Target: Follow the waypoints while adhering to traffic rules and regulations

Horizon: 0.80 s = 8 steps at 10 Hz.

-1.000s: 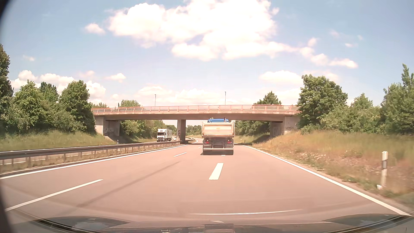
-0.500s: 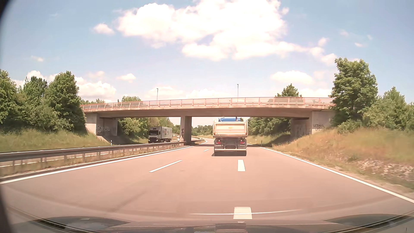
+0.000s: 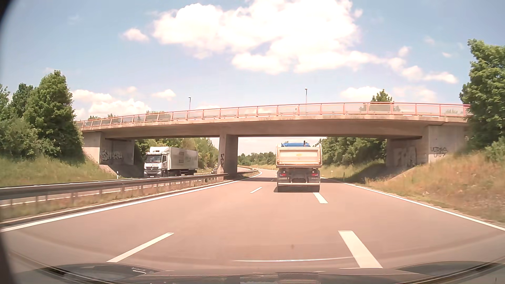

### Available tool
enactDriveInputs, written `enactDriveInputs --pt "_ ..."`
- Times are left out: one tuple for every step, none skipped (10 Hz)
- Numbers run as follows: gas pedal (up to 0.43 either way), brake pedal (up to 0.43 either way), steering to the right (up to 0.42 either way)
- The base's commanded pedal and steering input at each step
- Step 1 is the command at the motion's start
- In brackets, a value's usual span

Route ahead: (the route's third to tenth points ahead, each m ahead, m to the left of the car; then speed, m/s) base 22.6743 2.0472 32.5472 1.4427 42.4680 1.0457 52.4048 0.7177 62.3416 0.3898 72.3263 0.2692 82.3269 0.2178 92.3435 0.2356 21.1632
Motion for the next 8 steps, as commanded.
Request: enactDriveInputs --pt "0.551 0.012 -0.015" --pt "0.551 0.012 -0.014" --pt "0.551 0.012 -0.013" --pt "0.551 0.012 -0.011" --pt "0.551 0.012 -0.008" --pt "0.551 0.012 -0.002" --pt "0.551 0.012 -0.001" --pt "0.551 0.012 -0.001"
